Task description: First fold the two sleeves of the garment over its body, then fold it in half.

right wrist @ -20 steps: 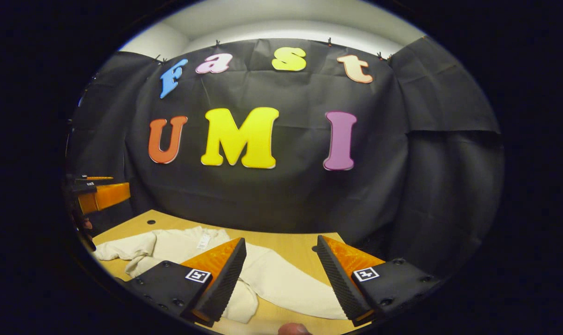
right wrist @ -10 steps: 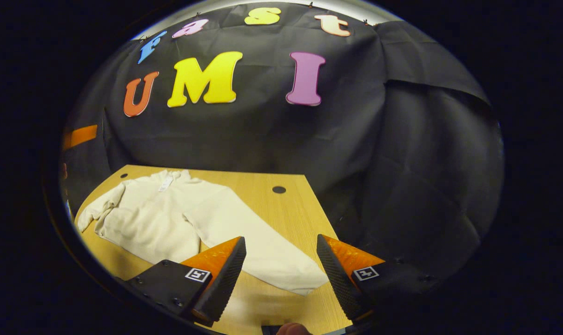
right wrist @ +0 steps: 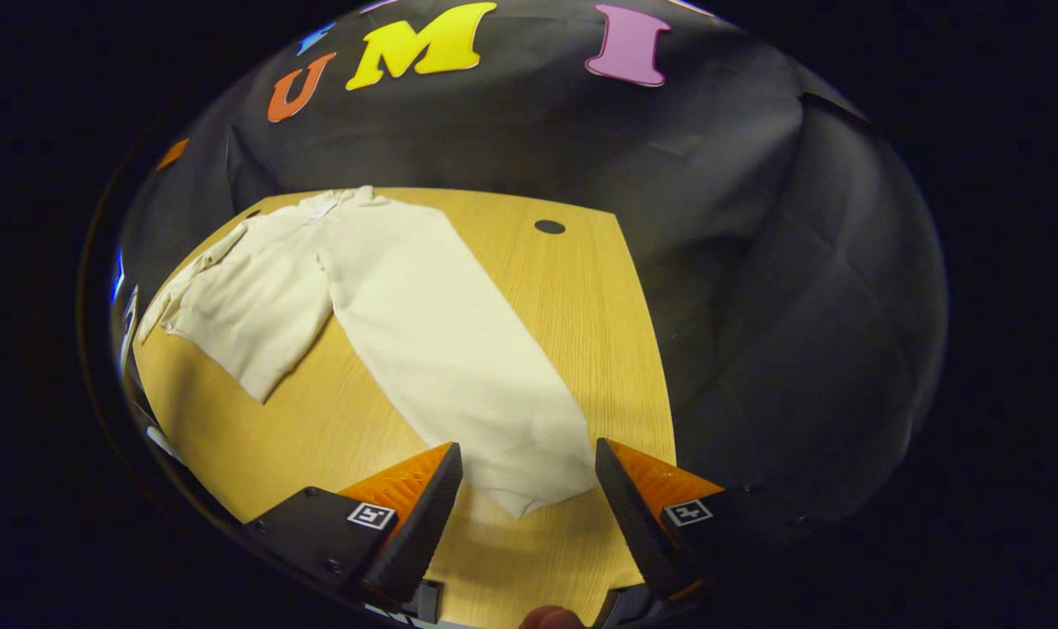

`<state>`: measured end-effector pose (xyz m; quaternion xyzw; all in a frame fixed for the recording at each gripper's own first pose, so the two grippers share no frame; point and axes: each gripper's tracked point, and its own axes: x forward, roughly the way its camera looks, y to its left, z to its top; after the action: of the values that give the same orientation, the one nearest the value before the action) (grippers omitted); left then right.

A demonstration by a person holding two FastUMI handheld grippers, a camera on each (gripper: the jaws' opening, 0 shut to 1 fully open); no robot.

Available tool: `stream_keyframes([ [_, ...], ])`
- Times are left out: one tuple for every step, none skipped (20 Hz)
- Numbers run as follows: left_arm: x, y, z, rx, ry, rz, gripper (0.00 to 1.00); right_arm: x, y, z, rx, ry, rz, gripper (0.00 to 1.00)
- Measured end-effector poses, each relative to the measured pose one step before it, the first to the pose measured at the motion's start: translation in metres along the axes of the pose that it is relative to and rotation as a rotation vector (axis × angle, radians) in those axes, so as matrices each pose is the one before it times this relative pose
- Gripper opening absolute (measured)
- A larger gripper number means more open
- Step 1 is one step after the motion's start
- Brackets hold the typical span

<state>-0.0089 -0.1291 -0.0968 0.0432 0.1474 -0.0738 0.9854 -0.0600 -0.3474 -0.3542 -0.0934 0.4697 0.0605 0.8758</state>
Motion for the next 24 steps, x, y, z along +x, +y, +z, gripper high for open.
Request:
stream_keyframes([
  [-0.00072,-0.00118,-0.00381,-0.00407,0.01408,0.00004,1.00,0.00698,-0.00163,-0.00201,-0.01166,0.02037,0.01313,0.95],
  [-0.00198,-0.00002,-0.00249,0.00098,0.01028,0.00397,1.00,0.00932,-0.00292,0.00123,-0.01398,0.01402,0.00578,0.95],
  [-0.00081,-0.00059,-0.00163,0.00564,0.00617,0.00467,1.00,0.00704,-0.00198,-0.00062,-0.01356,0.01511,0.00719,0.95],
  [-0.00037,-0.00057,0.00026,0.00355,0.00050,0.00324,1.00,0.00577,-0.00256,-0.00184,-0.00500,0.01427,0.01195,0.95],
  [-0.00116,-0.00082,-0.00128,0.00099,0.00028,0.00031,1.00,0.00357,-0.00036,-0.00079,0.00905,0.01367,0.02155,0.95],
  [0.00027,-0.00019,0.00029,0.00273,0.00110,0.00118,1.00,0.00339,-0.00188,-0.00042,0.01614,0.00834,0.02038,0.95],
  [0.00002,0.00035,0.00090,0.00719,0.00143,0.00424,1.00,0.00300,-0.00153,0.00056,0.01891,0.00610,0.01828,0.95],
  [0.00003,-0.00004,0.00173,0.00658,-0.00248,0.00381,1.00,0.00229,-0.00017,-0.00142,0.02166,0.01977,0.01692,0.95],
  [0.00011,-0.00004,0.00122,0.00620,-0.00441,0.00246,1.00,0.00142,0.00112,-0.00017,0.03721,0.00972,0.01694,0.94],
  [0.00053,-0.00012,0.00116,0.00618,-0.00397,0.00092,1.00,0.00160,0.00265,-0.00331,0.03745,0.01474,0.01165,0.94],
  [0.00056,-0.00099,0.00056,0.00451,-0.00333,-0.00031,1.00,0.00010,0.00005,0.00094,0.00841,-0.00981,0.00339,0.84],
  [0.00187,-0.00083,-0.00009,0.00293,0.00306,-0.00239,1.00,0.00245,0.00309,-0.00093,0.00407,0.00326,0.01336,0.83],
  [0.00072,-0.00061,-0.00107,0.00281,0.00348,-0.00439,1.00,-0.00188,0.00172,-0.00089,0.00888,-0.00367,0.00005,0.63],
  [0.00040,-0.00005,0.00030,0.00483,-0.00035,-0.00046,1.00,0.00008,-0.00006,0.00045,0.00240,-0.00032,-0.00233,0.51],
  [0.00037,0.00113,-0.00022,0.00269,-0.00099,-0.00176,1.00,0.00101,-0.00059,-0.00034,0.00616,0.00086,0.00028,0.51],
  [0.00143,0.00116,0.00061,0.00027,-0.00178,0.00107,1.00,0.00203,0.00611,0.00368,0.02239,-0.01248,0.03919,0.51],
  [-0.00064,-0.00014,-0.00099,0.00148,0.00127,-0.00014,1.00,-0.00189,-0.00099,-0.00042,0.04662,0.01520,-0.00588,0.31],
  [0.00022,0.00185,0.00021,0.00098,0.00268,0.00065,1.00,0.00158,-0.00038,-0.00003,0.04263,0.00437,0.00352,0.11],
  [0.00044,0.00130,-0.00067,-0.00231,0.00003,0.00052,1.00,0.00296,-0.00041,0.00096,0.03237,0.00172,0.00141,0.11],
  [0.00031,0.00148,-0.00014,-0.00221,-0.00077,0.00068,1.00,-0.00304,-0.00138,0.00510,0.02324,-0.00701,-0.00659,0.10],
  [-0.00034,0.00255,-0.00025,0.00033,-0.00139,0.00550,1.00,0.00081,-0.00103,-0.00379,0.01498,0.00190,-0.01088,0.01],
  [-0.00019,0.00303,0.00033,0.00092,-0.00045,0.00569,1.00,-0.00380,0.00242,0.00286,-0.00568,-0.01252,-0.01090,0.01],
  [0.00007,0.00289,0.00004,-0.00194,-0.00077,0.00259,1.00,-0.00485,0.00096,0.00377,-0.01620,-0.01383,-0.01128,0.01],
  [0.00079,0.00267,-0.00012,-0.00586,-0.00184,0.00171,1.00,-0.00450,0.00263,0.00445,-0.01025,-0.00826,-0.00589,0.00],
])
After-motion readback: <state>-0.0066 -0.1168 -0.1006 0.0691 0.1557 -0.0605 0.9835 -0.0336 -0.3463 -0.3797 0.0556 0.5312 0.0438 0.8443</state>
